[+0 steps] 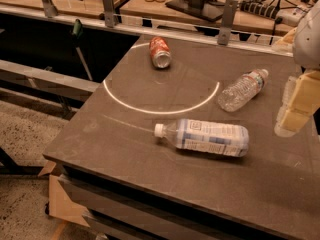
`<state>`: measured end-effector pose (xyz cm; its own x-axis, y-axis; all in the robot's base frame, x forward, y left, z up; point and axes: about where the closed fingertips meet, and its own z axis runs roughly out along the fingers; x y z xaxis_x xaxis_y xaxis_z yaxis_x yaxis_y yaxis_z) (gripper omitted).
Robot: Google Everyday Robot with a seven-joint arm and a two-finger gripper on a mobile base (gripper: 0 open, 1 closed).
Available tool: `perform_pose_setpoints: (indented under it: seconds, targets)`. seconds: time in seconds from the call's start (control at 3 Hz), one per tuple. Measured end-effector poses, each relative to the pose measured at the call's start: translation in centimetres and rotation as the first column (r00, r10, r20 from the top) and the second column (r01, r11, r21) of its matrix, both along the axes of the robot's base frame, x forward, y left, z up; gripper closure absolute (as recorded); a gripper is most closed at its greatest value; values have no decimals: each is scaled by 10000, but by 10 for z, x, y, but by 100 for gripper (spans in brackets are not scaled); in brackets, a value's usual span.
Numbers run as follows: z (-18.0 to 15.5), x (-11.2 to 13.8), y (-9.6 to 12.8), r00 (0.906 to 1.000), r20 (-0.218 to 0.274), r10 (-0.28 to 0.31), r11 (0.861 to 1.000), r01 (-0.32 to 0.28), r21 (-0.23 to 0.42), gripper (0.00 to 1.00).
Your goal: Move water bottle near coke can
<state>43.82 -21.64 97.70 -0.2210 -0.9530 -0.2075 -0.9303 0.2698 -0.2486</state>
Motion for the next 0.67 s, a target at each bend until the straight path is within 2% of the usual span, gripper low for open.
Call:
perform_pose_setpoints:
  seconds: [0.33,0.67]
  targets:
    - [0,0,0,10000,2,0,10000,0,0,0]
    - [5,4,5,9996,244,151,9998,-154,139,0]
